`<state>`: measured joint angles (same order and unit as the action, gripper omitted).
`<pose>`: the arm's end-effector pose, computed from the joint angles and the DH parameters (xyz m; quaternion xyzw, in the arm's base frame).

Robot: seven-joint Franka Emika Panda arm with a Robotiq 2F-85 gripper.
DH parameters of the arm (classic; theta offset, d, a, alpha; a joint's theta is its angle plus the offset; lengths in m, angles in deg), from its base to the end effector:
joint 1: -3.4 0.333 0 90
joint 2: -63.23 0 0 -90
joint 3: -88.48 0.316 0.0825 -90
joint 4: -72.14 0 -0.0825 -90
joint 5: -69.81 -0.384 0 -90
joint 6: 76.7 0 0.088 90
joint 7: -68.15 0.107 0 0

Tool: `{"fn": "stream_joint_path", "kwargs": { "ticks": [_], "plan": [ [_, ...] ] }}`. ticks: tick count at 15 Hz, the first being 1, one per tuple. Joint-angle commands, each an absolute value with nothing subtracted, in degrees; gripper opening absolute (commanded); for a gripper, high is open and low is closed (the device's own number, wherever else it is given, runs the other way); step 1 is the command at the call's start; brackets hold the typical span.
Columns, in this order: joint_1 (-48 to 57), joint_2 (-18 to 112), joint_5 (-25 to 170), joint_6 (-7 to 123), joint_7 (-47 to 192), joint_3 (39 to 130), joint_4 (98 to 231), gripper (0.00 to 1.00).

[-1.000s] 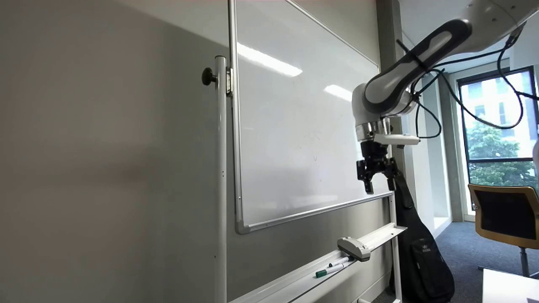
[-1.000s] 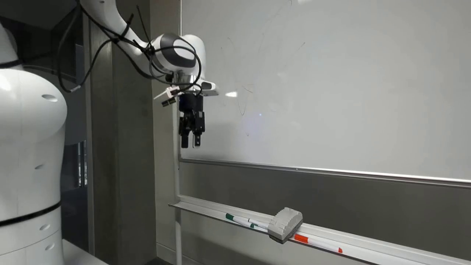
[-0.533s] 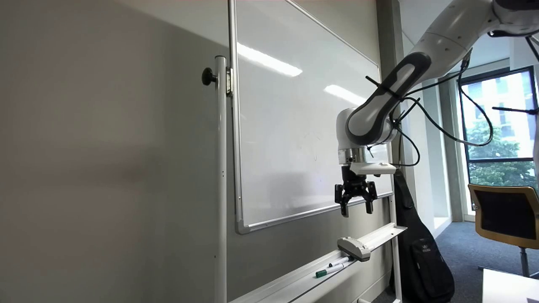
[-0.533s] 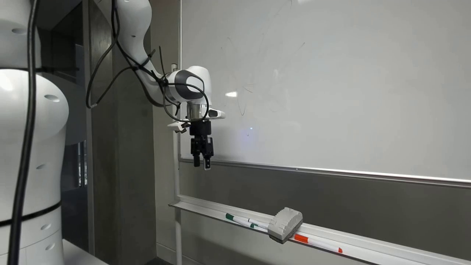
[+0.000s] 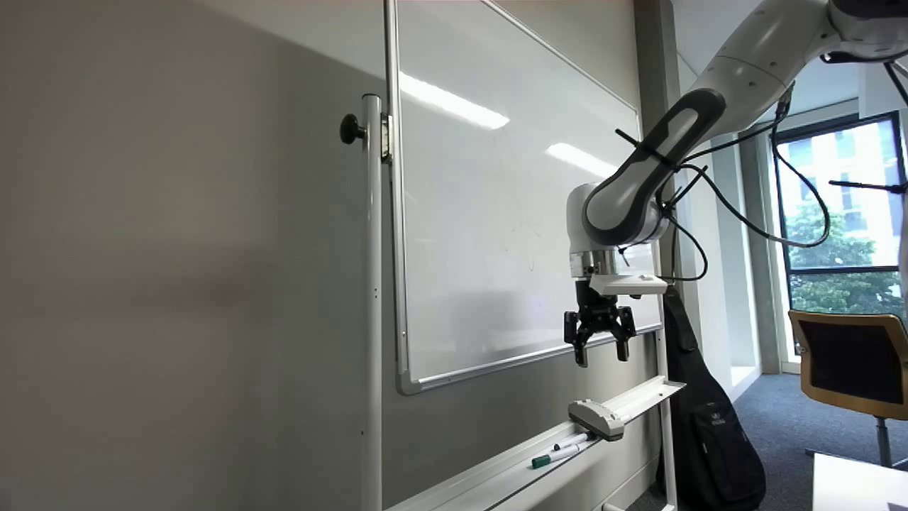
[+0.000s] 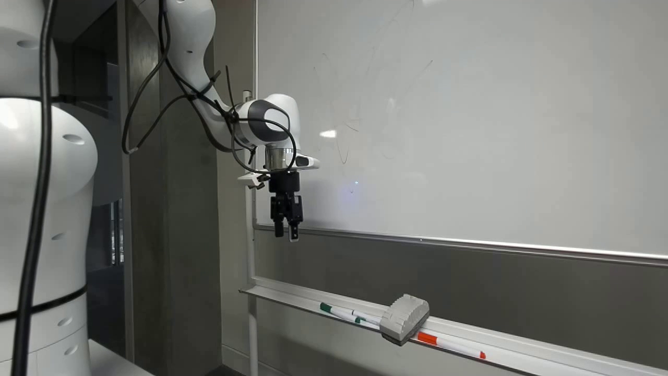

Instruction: Move the left marker to the left

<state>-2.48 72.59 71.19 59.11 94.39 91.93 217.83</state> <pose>0.4414 -0.0194 0.3295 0.9708 -0.2396 -0.0019 0.0139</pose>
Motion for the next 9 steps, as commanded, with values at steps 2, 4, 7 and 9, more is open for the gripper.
{"fn": "stream_joint_path", "kwargs": {
  "ticks": [2, 4, 7, 9],
  "plan": [
    [-1.6, 72.6, 71.4, 59.0, 94.5, 91.1, 217.8, 1.00],
    [-1.6, 72.6, 71.4, 59.0, 94.5, 91.1, 217.8, 1.00],
    [-1.8, 70.8, 70.1, 61.3, 96.7, 91.0, 217.9, 1.00],
    [-1.6, 67.5, 66.1, 64.0, 97.8, 90.3, 217.1, 1.00]
  ]
}}
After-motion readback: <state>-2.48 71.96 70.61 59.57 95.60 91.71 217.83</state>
